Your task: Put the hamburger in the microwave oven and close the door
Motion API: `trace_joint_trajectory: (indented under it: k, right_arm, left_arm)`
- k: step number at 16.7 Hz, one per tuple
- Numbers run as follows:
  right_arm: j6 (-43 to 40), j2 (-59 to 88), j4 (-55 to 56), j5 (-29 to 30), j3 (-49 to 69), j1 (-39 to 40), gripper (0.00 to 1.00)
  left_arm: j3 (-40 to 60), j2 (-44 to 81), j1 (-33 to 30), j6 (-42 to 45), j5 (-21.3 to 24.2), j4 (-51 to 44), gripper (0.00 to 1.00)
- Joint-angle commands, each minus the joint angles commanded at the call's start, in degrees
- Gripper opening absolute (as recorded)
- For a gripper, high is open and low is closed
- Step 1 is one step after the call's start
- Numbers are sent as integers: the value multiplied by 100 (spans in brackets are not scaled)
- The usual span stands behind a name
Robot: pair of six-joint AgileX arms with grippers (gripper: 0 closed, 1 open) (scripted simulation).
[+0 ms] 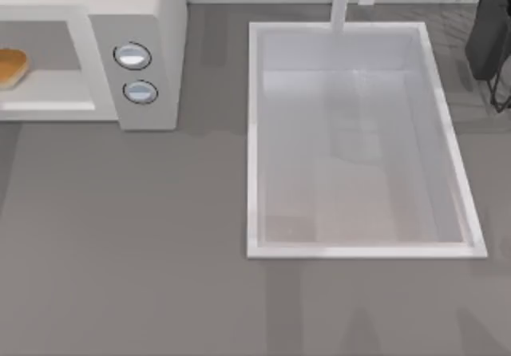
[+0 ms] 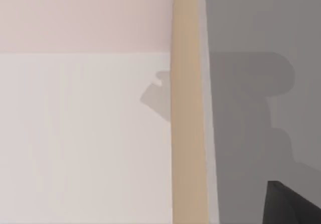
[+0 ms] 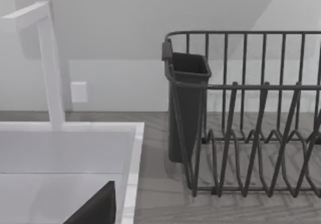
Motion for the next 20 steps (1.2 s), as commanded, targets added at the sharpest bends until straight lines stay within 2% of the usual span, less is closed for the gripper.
trace_joint_trajectory:
  k: [5, 14, 20]
  right_arm:
    - [0, 0, 0, 0, 0, 0, 100]
    - [0, 0, 0, 0, 0, 0, 100]
    - [0, 0, 0, 0, 0, 0, 100]
  left_arm:
    - [-209, -201, -132, -123, -46, 73, 0]
    - [-2025, -1729, -1025, -1098, -498, 942, 0]
    - [-2138, -1811, -1064, -1163, -519, 991, 0]
